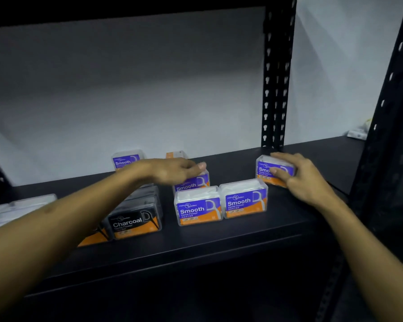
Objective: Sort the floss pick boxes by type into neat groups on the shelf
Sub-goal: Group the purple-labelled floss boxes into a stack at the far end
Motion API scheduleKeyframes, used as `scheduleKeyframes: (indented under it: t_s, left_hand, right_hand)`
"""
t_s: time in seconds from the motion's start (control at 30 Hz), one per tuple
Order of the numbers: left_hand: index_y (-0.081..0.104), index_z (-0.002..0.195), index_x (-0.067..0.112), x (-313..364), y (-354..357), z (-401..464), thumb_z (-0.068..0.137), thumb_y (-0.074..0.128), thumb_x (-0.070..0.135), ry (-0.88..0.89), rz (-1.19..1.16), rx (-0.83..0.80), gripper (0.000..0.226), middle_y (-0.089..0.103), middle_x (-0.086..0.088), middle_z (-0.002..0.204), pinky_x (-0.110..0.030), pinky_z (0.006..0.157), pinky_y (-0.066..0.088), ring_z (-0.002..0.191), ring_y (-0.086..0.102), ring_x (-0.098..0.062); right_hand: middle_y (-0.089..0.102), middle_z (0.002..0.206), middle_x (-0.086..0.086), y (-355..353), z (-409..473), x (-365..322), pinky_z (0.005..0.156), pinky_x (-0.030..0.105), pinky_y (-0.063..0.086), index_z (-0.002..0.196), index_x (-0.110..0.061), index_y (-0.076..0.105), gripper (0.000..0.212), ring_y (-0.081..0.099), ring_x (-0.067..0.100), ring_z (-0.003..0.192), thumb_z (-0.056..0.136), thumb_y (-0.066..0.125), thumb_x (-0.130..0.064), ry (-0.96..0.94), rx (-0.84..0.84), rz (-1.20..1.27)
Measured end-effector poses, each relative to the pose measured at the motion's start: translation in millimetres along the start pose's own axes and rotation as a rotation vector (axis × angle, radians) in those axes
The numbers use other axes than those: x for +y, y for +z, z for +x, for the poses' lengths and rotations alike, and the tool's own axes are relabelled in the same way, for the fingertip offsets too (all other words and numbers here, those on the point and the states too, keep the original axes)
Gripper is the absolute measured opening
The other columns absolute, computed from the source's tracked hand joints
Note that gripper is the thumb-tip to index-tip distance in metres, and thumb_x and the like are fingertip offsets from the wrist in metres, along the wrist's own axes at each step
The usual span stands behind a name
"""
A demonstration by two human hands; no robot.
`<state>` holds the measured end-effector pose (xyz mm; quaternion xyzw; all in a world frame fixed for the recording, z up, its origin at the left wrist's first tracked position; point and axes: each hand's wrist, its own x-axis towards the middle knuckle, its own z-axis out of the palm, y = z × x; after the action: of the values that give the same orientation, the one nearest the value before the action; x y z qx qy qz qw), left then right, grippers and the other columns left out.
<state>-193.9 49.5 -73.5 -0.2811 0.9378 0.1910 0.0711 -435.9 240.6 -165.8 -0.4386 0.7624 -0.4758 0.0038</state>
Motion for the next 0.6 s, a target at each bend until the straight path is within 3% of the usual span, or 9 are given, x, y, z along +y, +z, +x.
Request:
scheduleKeyframes:
  t_s: [0.1,0.3,0.37,0.43,0.5,0.6]
  left_hand:
    - [0.037,0.15,0.028,3,7,-1,0.095,0.016,0.07,-0.059,-0.144,-0.032,0.072,0.048,0.002,0.149,-0.043,0.12,0.026,0.136,0.046,-0.019]
    - [0.031,0.153,0.031,7,15,-12,0.082,0.013,0.086,-0.053,-0.219,-0.128,0.091,0.045,0.002,0.151,-0.052,0.12,0.021,0.14,0.042,-0.02]
    - [0.029,0.151,0.03,9,13,-17,0.071,0.022,0.095,-0.046,-0.134,-0.159,0.104,0.042,0.003,0.154,-0.055,0.117,0.027,0.139,0.042,-0.021]
    - [0.029,0.147,0.029,10,13,-23,0.065,0.039,0.096,-0.041,-0.058,-0.148,0.106,0.051,0.004,0.144,-0.05,0.111,0.04,0.128,0.054,-0.017]
    - [0.032,0.141,0.027,11,16,-26,0.065,0.057,0.087,-0.016,-0.003,-0.132,0.1,0.059,0.008,0.127,-0.041,0.103,0.049,0.111,0.063,-0.01]
    - [0.035,0.136,0.029,14,21,-31,0.065,0.068,0.077,0.031,0.039,-0.097,0.092,0.06,0.009,0.122,-0.038,0.102,0.05,0.107,0.062,-0.009]
  right_hand:
    - [0.054,0.119,0.006,0,-1,1,0.081,0.021,0.041,0.141,-0.022,0.057,0.047,0.056,0.018,0.109,0.095,0.067,-0.024,-0.026,-0.005,-0.033]
    - [0.054,0.121,0.009,-1,0,1,0.082,0.021,0.044,0.136,-0.021,0.06,0.044,0.058,0.021,0.11,0.093,0.07,-0.02,-0.019,-0.007,0.011]
    - [0.054,0.122,0.01,-3,0,0,0.079,0.018,0.044,0.135,-0.022,0.061,0.043,0.058,0.02,0.109,0.093,0.07,-0.02,-0.013,-0.017,0.03]
    - [0.054,0.122,0.01,-4,-1,0,0.075,0.014,0.044,0.135,-0.022,0.061,0.043,0.058,0.019,0.107,0.093,0.07,-0.02,-0.011,-0.025,0.041]
    - [0.054,0.123,0.009,-5,-1,0,0.075,0.014,0.044,0.135,-0.022,0.06,0.044,0.058,0.019,0.108,0.093,0.07,-0.021,-0.008,-0.035,0.051]
    - [0.055,0.124,0.009,-5,-2,0,0.076,0.016,0.045,0.135,-0.023,0.06,0.044,0.059,0.019,0.109,0.093,0.07,-0.021,-0.012,-0.042,0.062]
